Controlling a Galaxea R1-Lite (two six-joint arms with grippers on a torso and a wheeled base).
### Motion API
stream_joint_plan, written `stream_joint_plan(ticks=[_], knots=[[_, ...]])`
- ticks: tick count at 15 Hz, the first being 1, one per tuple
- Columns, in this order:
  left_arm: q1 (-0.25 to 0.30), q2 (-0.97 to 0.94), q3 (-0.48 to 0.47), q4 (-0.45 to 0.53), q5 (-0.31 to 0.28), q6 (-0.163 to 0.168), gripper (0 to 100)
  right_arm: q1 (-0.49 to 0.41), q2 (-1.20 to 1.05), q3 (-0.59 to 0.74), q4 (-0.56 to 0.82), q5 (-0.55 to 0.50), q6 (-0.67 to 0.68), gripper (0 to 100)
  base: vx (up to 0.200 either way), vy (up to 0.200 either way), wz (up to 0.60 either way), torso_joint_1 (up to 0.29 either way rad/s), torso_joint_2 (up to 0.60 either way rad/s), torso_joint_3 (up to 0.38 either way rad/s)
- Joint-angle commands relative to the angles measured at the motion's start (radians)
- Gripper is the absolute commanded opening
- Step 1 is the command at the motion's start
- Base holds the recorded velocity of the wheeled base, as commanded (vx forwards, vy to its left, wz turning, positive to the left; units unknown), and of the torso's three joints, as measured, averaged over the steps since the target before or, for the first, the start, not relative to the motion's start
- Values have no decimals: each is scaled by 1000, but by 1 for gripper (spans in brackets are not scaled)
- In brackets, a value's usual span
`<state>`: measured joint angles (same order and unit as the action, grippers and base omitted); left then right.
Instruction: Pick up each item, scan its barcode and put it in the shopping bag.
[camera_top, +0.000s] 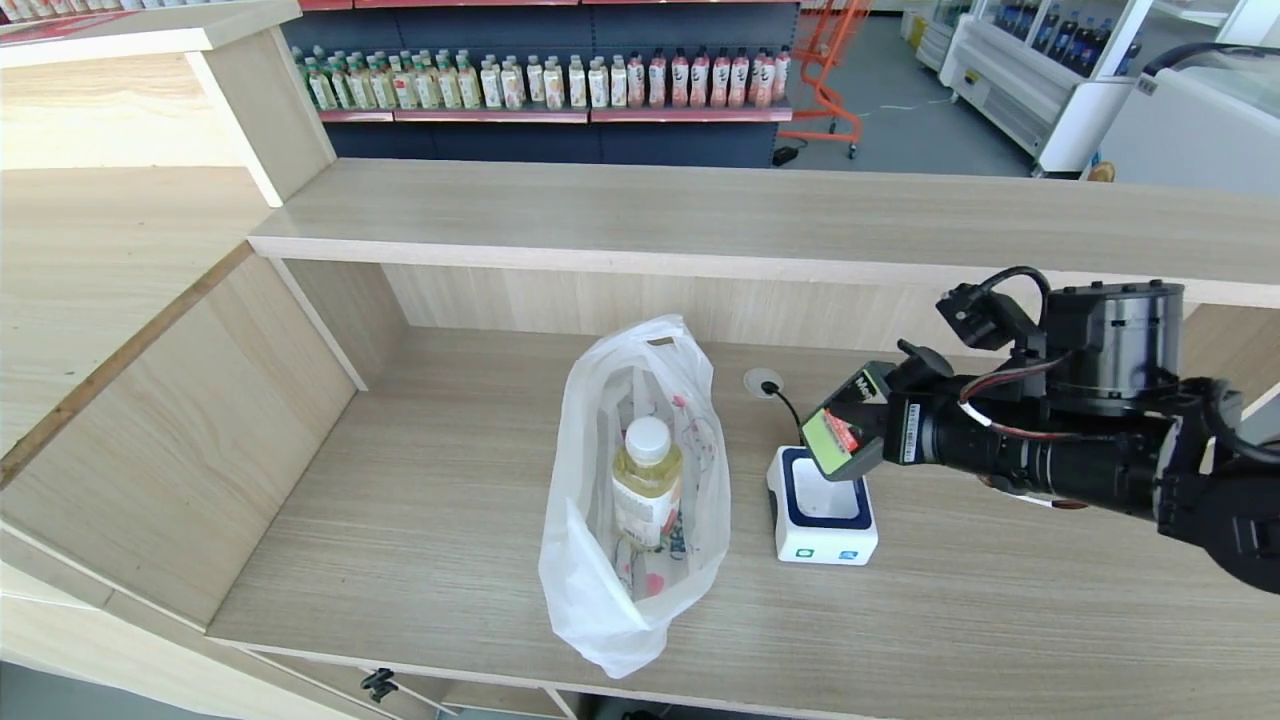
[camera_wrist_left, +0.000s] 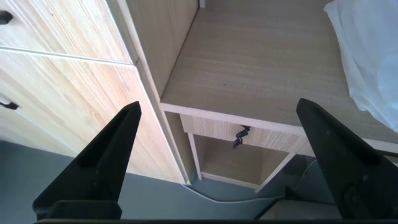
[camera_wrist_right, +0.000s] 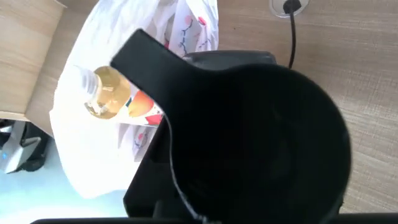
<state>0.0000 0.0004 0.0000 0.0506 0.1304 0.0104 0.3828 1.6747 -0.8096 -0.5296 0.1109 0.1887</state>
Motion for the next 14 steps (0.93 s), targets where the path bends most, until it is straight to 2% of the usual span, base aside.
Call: stream_joint_plan(ticks=[1, 7, 14], knots=[[0, 0, 0, 0, 0, 2, 100, 28, 157, -95, -15, -37, -57, 0, 0, 0, 0, 0, 0, 0], [0, 0, 0, 0, 0, 0, 100, 117, 359, -321, -86, -16, -72, 0, 0, 0, 0, 0, 0, 0], [0, 1, 0, 0, 0, 0, 100, 142, 556, -365, -267, 0, -196, 0, 0, 0, 0, 0, 0, 0]])
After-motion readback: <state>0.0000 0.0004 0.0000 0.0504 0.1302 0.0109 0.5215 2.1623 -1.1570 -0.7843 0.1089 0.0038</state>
